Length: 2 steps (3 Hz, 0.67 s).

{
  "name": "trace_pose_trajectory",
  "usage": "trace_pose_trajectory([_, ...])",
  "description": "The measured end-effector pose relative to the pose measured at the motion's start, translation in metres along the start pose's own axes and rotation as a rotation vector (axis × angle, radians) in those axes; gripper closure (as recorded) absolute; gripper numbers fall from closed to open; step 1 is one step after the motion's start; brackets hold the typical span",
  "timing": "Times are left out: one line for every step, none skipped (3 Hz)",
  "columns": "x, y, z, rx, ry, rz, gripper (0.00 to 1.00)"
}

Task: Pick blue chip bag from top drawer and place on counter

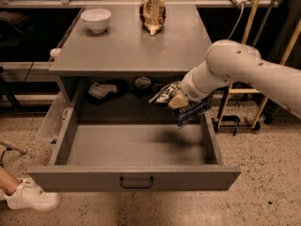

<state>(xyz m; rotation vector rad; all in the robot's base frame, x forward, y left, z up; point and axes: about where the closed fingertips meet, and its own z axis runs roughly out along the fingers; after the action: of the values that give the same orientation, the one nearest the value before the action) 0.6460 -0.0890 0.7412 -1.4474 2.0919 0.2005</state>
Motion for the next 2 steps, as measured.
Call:
trace_pose_trajectory([-0.013,-0.008,-0.068,0.102,-0.002,-0.046,1.00])
trace_pose_trajectory([-0.038,-0.024,-0.118,0.151,0.021,-0.109,1.00])
